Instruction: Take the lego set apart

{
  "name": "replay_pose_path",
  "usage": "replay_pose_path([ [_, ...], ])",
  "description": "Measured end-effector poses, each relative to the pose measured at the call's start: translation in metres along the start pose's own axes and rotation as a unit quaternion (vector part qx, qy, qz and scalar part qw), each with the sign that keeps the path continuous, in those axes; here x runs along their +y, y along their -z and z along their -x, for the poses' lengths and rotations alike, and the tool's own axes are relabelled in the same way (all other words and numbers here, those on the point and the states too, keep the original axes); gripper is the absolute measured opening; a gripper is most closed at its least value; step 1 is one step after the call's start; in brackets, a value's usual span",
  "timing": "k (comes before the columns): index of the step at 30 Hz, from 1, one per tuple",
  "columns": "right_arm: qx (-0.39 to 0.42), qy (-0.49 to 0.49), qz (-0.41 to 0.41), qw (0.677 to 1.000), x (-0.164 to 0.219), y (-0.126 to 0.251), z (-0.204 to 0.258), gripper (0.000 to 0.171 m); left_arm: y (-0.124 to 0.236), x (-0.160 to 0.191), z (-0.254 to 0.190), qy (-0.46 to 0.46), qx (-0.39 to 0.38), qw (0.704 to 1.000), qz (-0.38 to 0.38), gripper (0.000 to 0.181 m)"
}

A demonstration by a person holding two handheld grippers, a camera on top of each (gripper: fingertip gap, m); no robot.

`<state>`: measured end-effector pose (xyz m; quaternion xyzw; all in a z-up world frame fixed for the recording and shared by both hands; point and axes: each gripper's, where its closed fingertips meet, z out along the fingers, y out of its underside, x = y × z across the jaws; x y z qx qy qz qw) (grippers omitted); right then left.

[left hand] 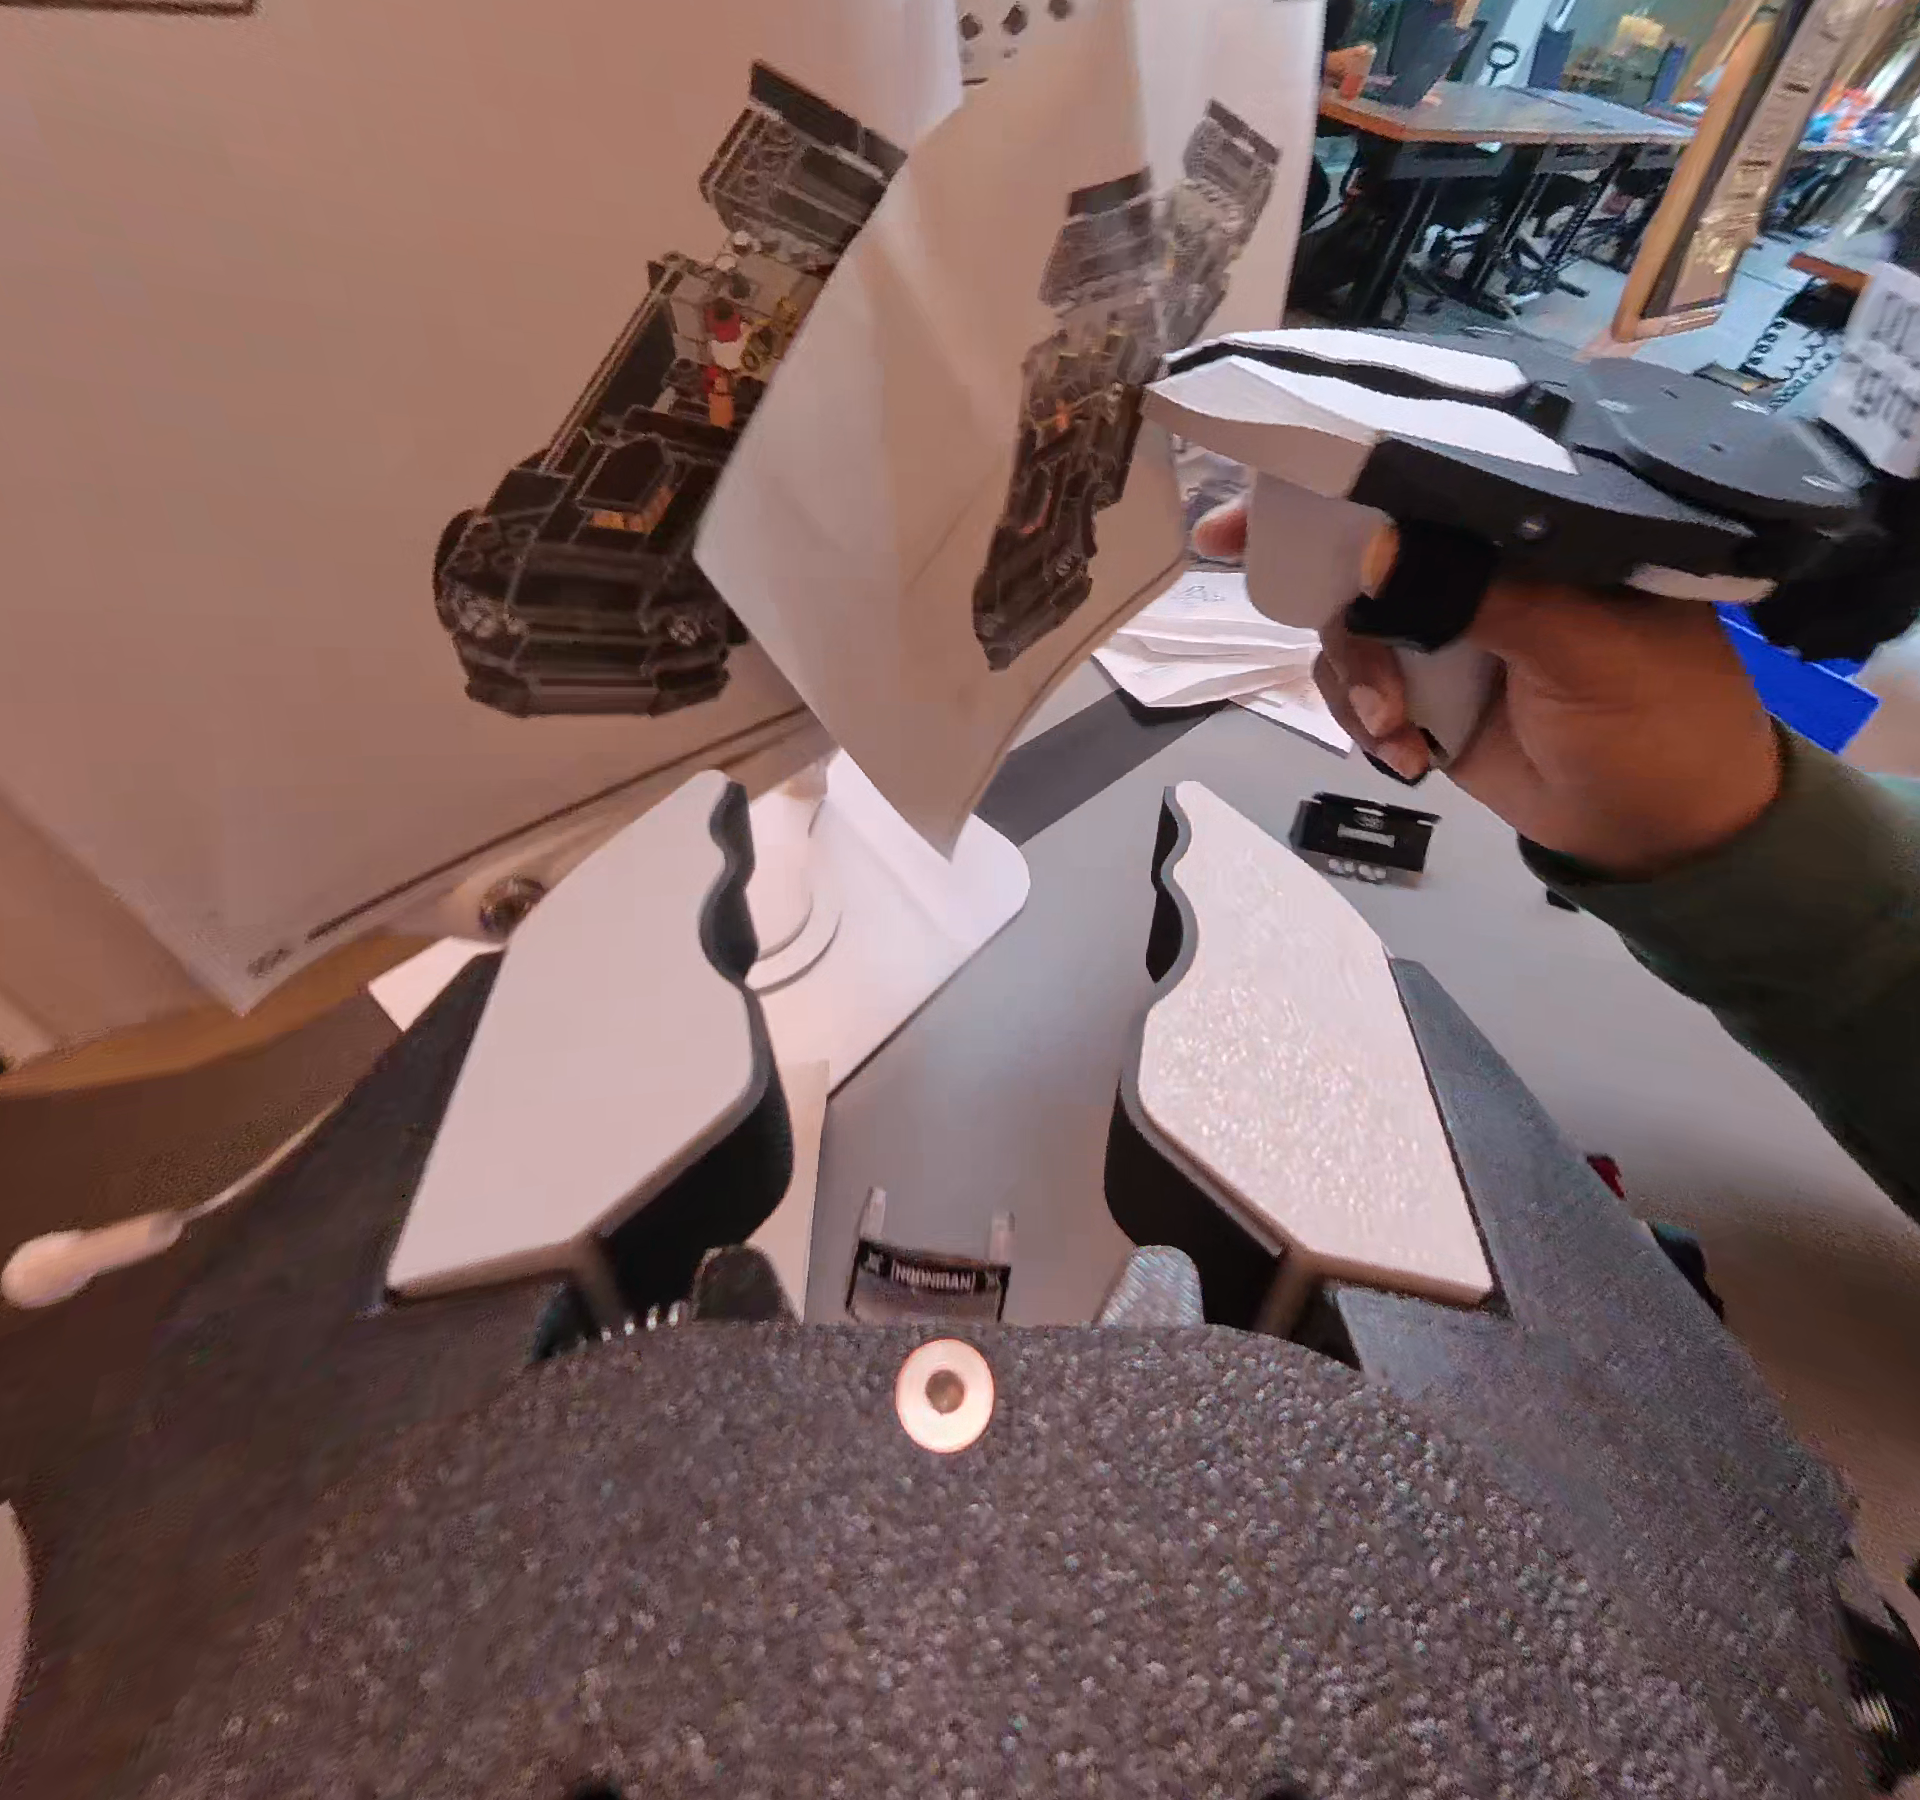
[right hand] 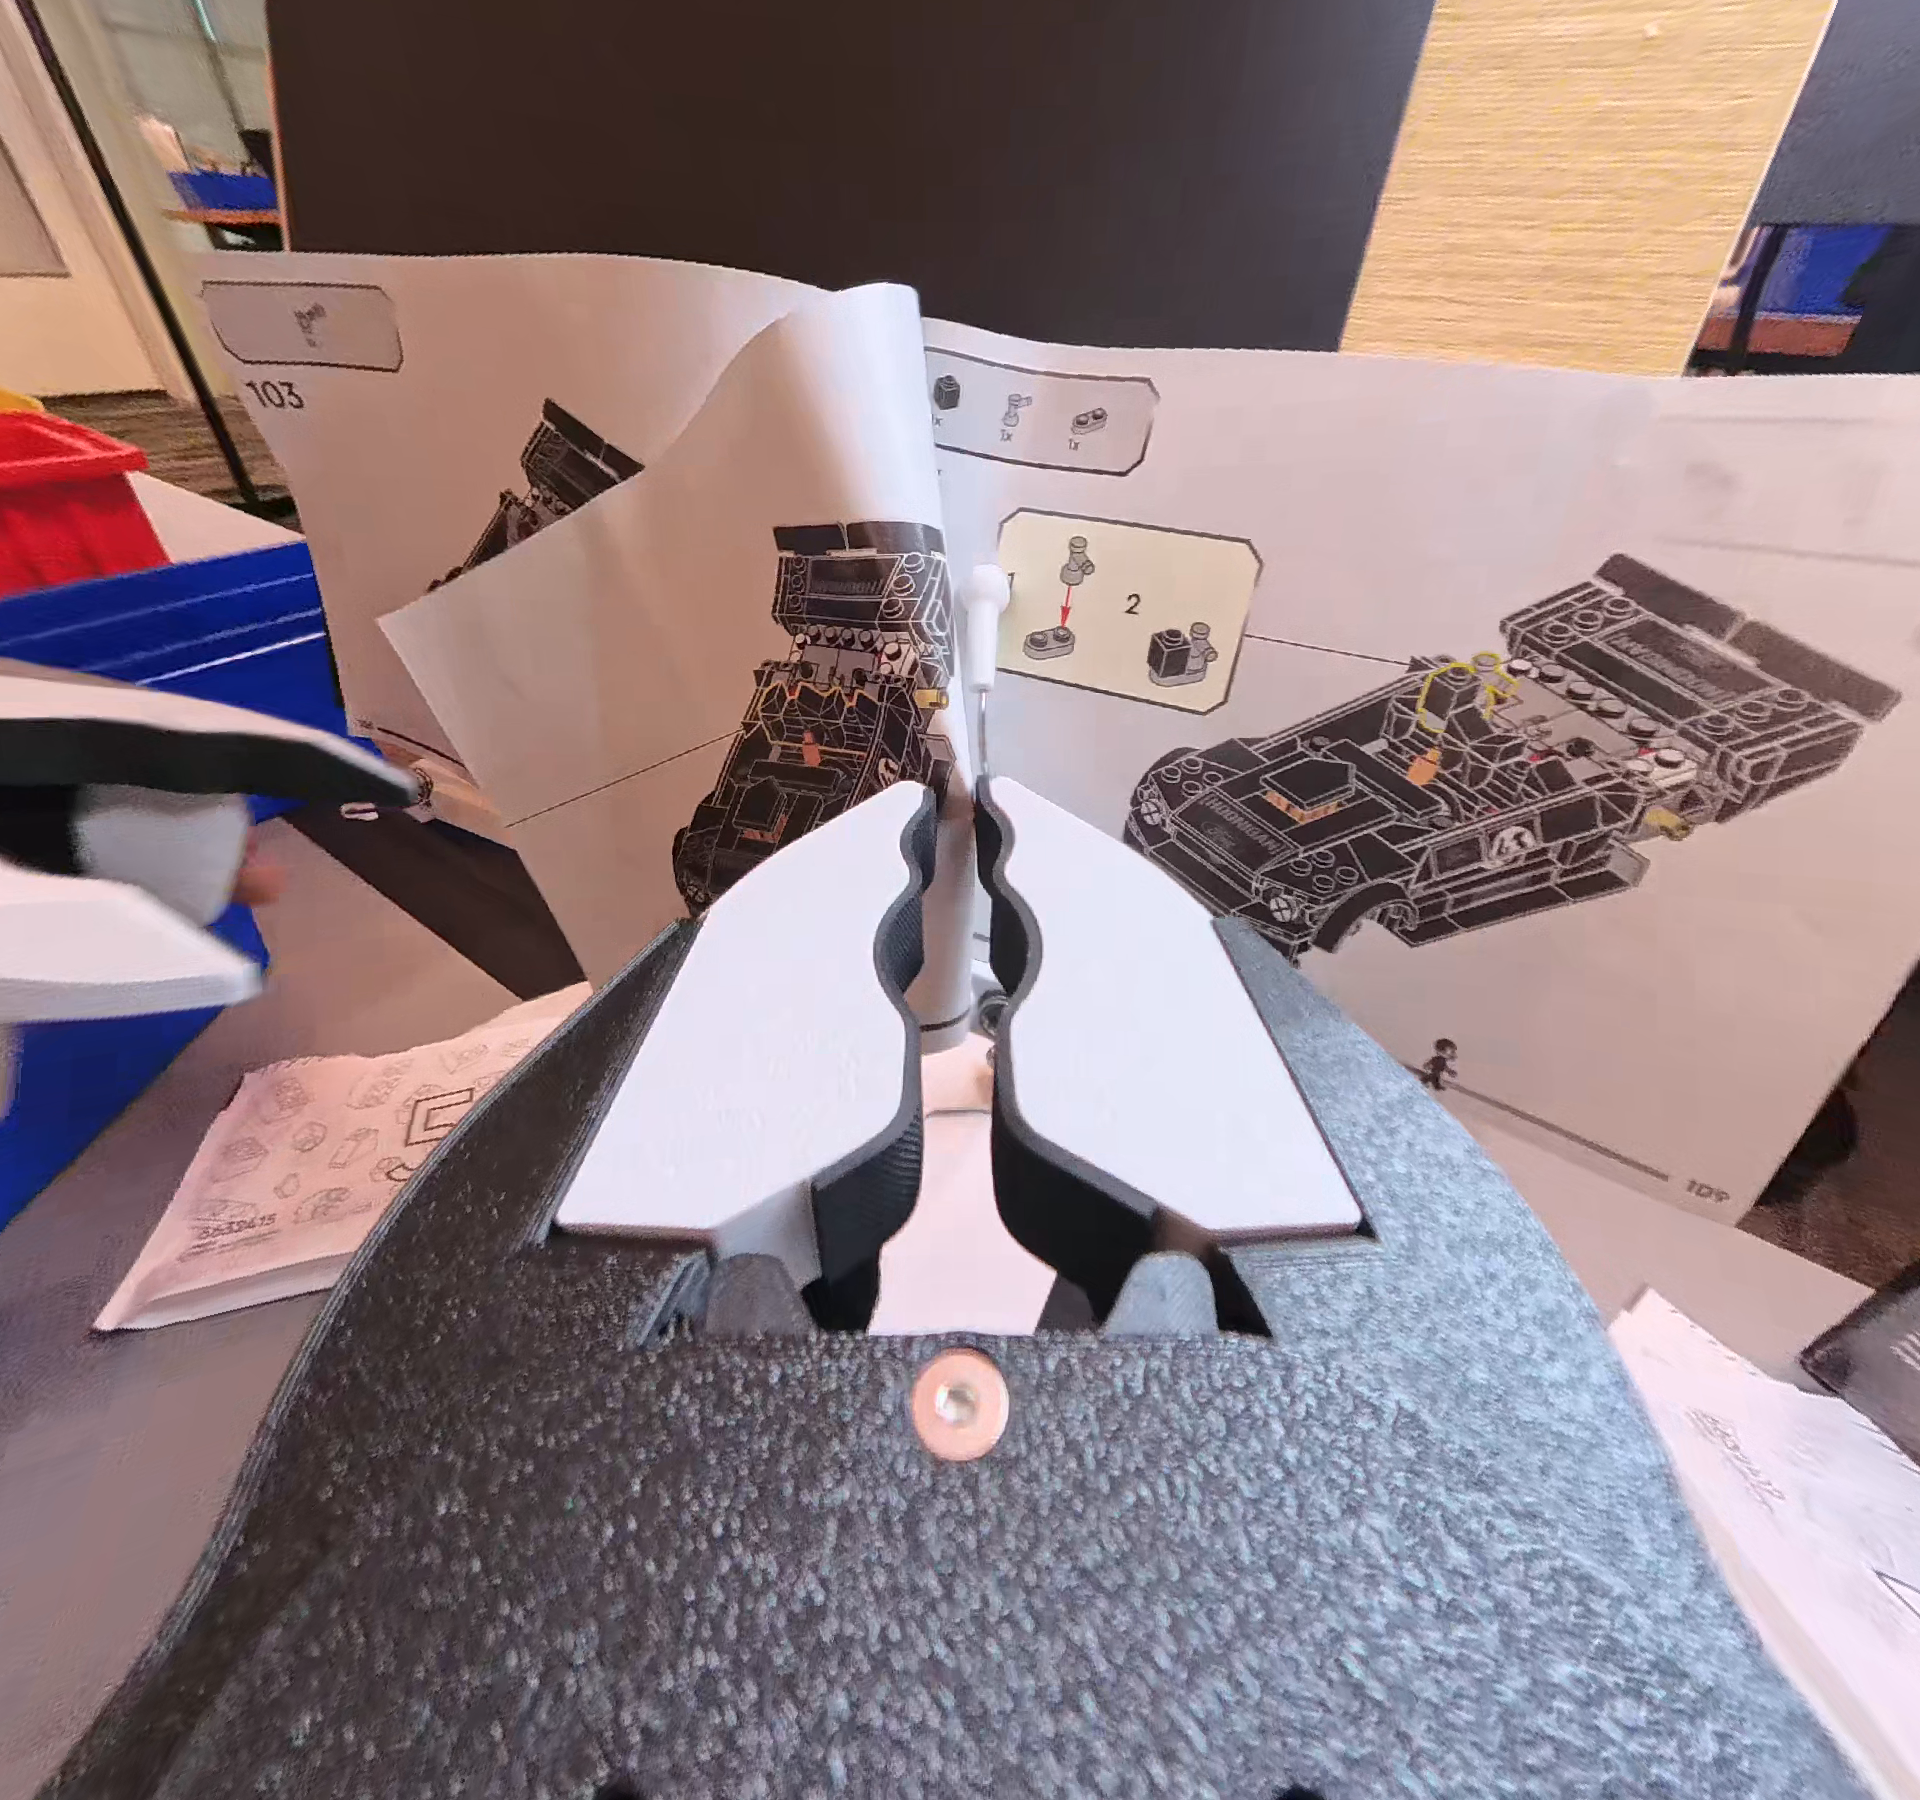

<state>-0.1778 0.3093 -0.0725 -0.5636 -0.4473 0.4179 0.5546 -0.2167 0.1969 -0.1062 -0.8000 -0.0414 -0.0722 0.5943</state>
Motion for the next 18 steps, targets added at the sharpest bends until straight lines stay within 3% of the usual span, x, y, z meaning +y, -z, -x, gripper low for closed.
replay_pose_path([
  [3, -0.018, -0.008, 0.001, 1.000, 0.002, -0.001, 0.000, 0.007, -0.019, -0.008, 0.004, 0.018, 0.008, 1.000, -0.010, 0.060],
  [4, -0.030, -0.010, 0.001, 1.000, 0.003, -0.001, 0.002, 0.007, -0.023, -0.012, 0.000, 0.026, 0.024, 0.999, -0.017, 0.049],
  [6, -0.063, -0.007, 0.003, 0.998, 0.003, 0.002, 0.008, 0.008, -0.024, -0.015, -0.010, 0.047, 0.064, 0.997, -0.027, 0.010],
  [7, -0.078, -0.006, -0.002, 0.997, 0.001, 0.006, 0.009, 0.011, -0.021, -0.017, -0.014, 0.054, 0.075, 0.995, -0.032, 0.000],
  [10, -0.110, -0.014, -0.043, 0.993, -0.012, 0.020, 0.004, 0.030, -0.005, -0.016, -0.022, 0.028, 0.078, 0.996, -0.036, 0.000],
  [14, -0.102, -0.035, -0.044, 0.993, -0.018, 0.019, -0.016, 0.029, 0.017, -0.016, -0.030, 0.011, 0.080, 0.996, -0.040, 0.000],
  [18, -0.068, 0.065, 0.010, 0.996, -0.006, -0.003, -0.013, 0.028, 0.030, -0.018, -0.036, 0.004, 0.083, 0.996, -0.040, 0.001],
])
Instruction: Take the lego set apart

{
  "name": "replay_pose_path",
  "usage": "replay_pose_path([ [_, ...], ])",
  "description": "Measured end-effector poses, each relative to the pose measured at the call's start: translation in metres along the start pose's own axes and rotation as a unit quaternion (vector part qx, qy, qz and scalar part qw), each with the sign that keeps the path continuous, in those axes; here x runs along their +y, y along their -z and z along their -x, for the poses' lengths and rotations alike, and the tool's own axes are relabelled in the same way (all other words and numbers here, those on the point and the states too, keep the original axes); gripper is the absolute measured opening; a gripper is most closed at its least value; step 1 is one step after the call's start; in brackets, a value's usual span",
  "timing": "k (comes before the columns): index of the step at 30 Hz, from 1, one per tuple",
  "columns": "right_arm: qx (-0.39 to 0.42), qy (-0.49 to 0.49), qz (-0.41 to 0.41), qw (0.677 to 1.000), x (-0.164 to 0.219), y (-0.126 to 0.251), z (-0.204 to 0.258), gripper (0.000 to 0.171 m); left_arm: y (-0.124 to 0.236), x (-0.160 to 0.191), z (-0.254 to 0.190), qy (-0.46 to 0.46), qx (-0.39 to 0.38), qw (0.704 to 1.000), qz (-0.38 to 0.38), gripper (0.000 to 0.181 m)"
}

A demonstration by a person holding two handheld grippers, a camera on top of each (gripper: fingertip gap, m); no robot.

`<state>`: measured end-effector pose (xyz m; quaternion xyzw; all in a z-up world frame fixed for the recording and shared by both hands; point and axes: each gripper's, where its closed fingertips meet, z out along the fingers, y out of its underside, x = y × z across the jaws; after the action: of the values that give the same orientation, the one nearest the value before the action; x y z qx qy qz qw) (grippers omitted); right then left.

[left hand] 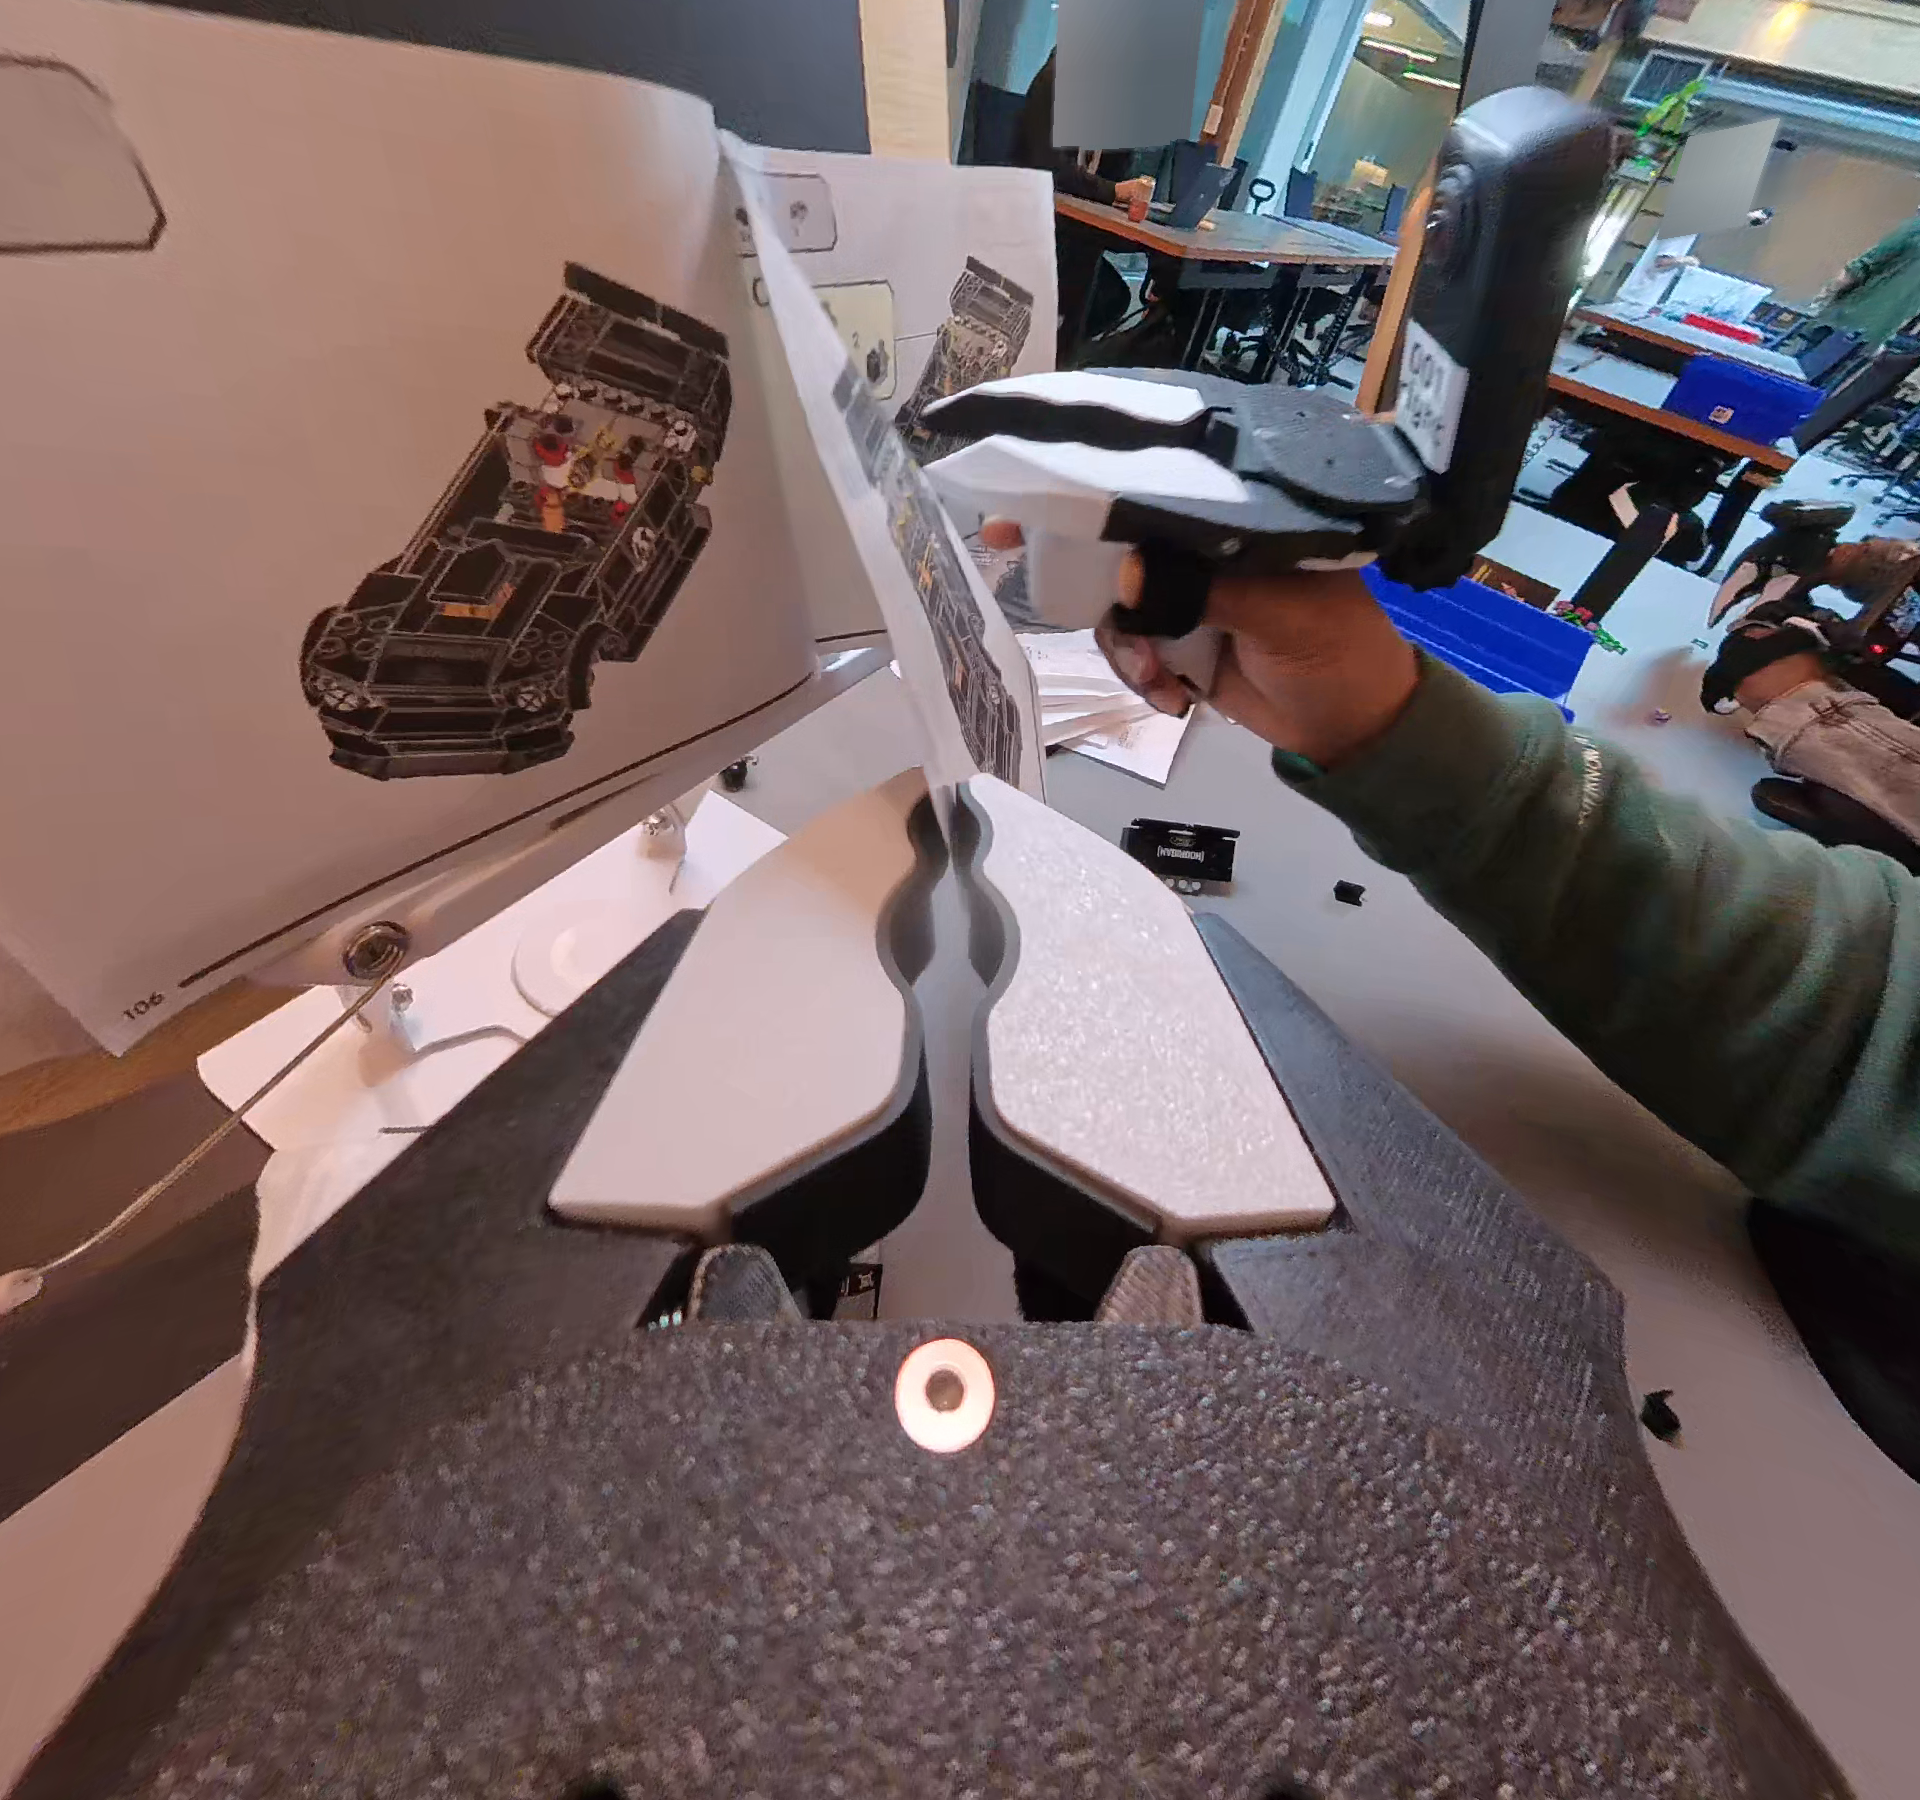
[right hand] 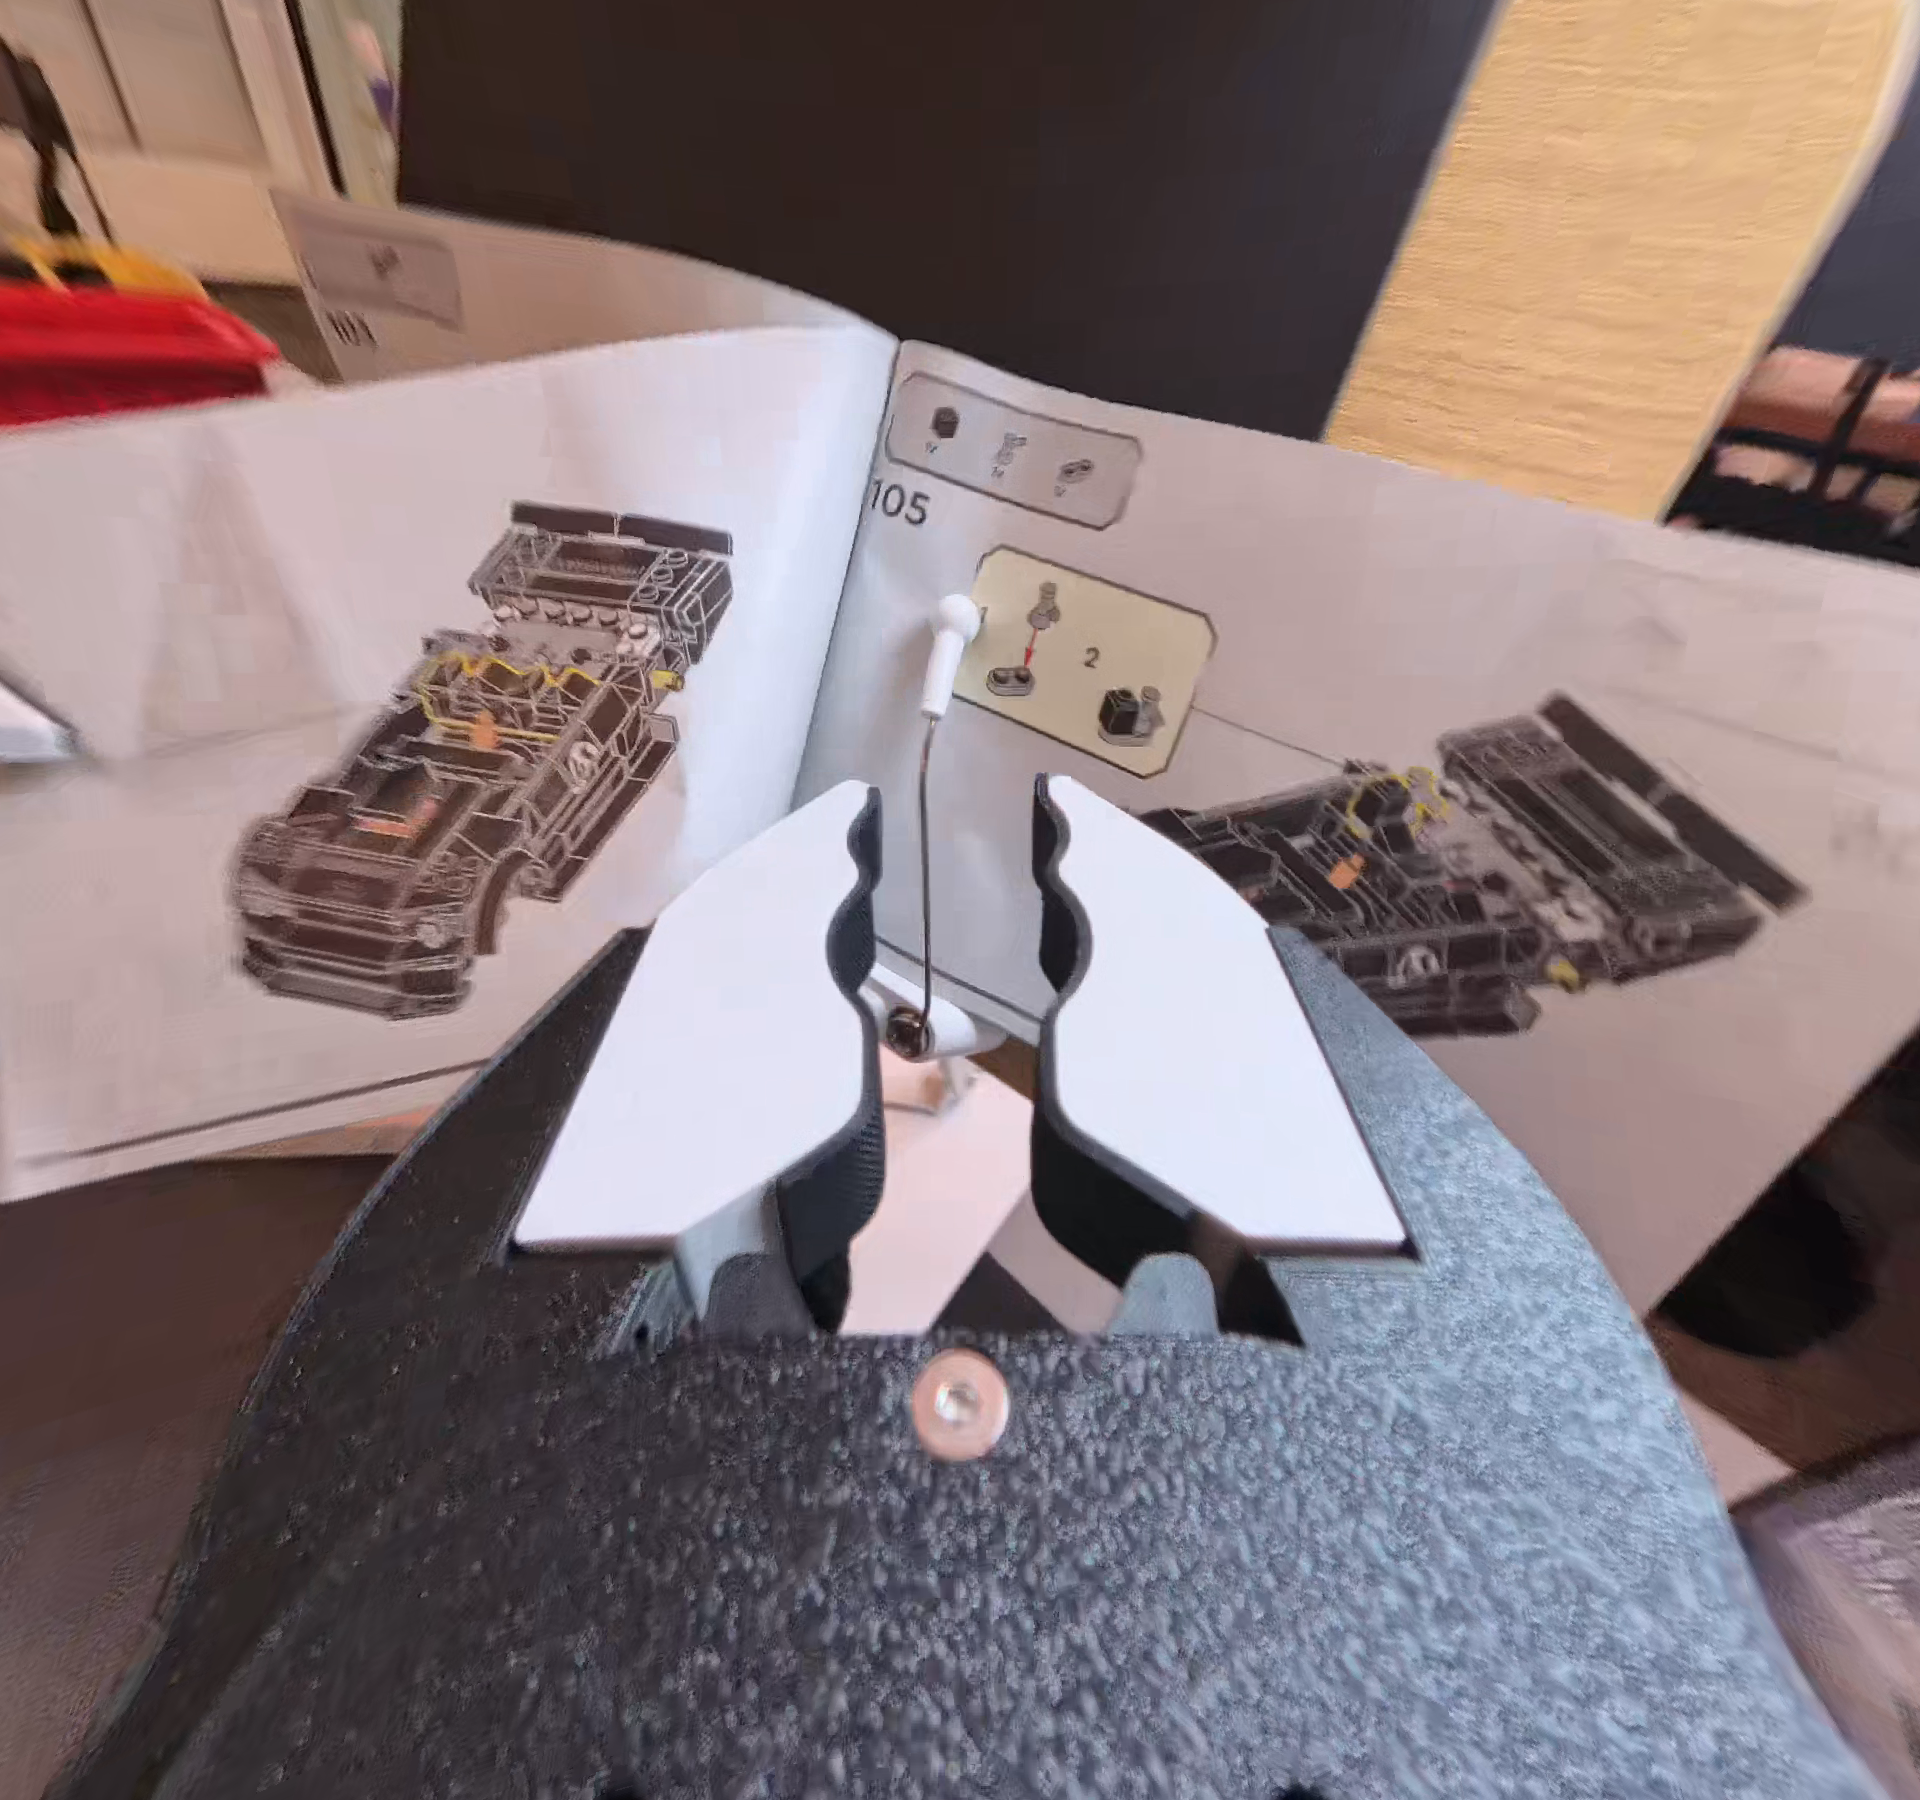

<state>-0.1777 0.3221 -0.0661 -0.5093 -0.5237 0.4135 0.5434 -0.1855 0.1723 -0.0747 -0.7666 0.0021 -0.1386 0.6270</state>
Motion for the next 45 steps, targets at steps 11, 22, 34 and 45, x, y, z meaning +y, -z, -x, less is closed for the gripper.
replay_pose_path([
  [11, 0.066, -0.118, -0.039, 0.990, 0.021, 0.001, -0.025, 0.003, -0.053, -0.054, -0.049, -0.015, 0.082, 0.996, -0.045, 0.007],
  [22, 0.073, -0.354, -0.110, 0.926, 0.069, 0.022, -0.037, 0.007, -0.116, -0.070, -0.104, -0.118, 0.152, 0.981, -0.021, 0.047],
  [34, 0.020, -0.553, -0.148, 0.820, 0.095, 0.016, -0.027, 0.007, -0.138, -0.038, 0.038, -0.291, -0.254, 0.913, 0.130, 0.010],
  [45, 0.093, -0.481, -0.220, 0.844, 0.066, 0.036, -0.028, 0.003, -0.145, -0.041, 0.046, -0.307, -0.310, 0.890, 0.133, 0.000],
])
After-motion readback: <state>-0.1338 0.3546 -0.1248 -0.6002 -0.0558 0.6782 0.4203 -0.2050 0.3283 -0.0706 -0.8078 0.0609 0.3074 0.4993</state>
